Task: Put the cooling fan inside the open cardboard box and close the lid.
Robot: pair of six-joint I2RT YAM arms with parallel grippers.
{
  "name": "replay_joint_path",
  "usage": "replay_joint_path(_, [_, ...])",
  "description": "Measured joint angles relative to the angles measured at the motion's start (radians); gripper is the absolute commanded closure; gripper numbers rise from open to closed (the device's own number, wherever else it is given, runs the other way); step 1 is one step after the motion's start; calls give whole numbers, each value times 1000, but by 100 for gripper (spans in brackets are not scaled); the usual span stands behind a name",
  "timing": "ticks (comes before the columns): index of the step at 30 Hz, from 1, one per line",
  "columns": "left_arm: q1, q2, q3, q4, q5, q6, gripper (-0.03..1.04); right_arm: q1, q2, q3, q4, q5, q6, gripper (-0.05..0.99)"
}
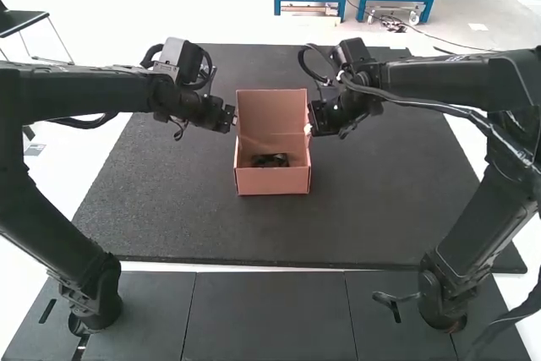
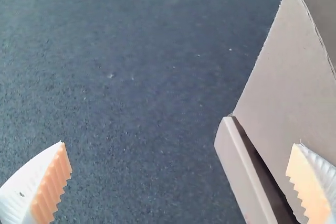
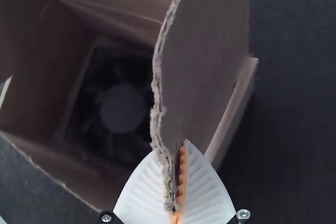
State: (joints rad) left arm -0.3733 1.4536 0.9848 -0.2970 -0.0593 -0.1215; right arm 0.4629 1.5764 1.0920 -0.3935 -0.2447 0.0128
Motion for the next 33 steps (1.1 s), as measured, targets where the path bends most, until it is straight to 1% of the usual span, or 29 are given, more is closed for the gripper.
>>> replay_joint_path(8, [0,0,0,-20,7,0,4,0,0,0,-27,-7,-9,96])
replay_joint_path(15, [-15,0,0,-27,8,0,4,12,0,0,-31,-14,-9,96])
replay_joint_path(24, [-15,-4,0,-44,8,0,4,29,0,-2,-36,-14,-6,96])
replay_joint_path(33, [-15,-61,-24,-67,8,1,4,45,0,-59,-69,-13,-20,96])
